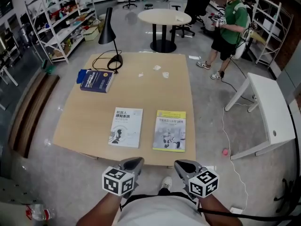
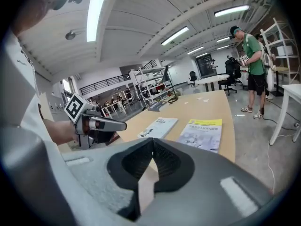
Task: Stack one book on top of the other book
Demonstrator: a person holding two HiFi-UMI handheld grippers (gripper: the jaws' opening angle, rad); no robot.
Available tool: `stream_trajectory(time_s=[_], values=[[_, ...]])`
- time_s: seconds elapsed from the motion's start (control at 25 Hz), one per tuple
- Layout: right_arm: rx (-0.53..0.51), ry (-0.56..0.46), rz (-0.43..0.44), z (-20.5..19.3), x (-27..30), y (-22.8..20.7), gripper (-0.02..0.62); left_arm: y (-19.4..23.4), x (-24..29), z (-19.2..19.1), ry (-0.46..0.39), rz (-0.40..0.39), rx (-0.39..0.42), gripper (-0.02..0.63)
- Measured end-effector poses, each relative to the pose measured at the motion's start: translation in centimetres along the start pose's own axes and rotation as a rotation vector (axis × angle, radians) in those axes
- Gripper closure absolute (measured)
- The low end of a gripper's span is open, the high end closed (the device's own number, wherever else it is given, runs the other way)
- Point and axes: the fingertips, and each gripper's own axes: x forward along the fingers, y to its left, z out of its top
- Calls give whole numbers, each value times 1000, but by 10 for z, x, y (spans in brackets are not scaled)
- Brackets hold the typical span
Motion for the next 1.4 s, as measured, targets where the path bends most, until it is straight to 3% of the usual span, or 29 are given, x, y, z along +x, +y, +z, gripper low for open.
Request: stream_trajectory(time_s=[0.24,0.48,0.8,0.96,1.16,1.4], values=[[64,71,-57,-11,14,-90,594,27,71,6,108,101,-39,591],[158,153,-105,-44,35,-129,561,45,117,-16,238,83,-90,535],[268,245,-239,-70,55,-163,512,75,159,-43,373,61,-184,427],[285,268,-260,-72,71,-174,471,81,173,-47,387,25,-204,423],[340,312,-272,-85,75,-180,469,75,183,-62,456,-15,-185,425],[350,350,-281,-97,80,-179,466,75,181,-60,469,-16,-185,449]])
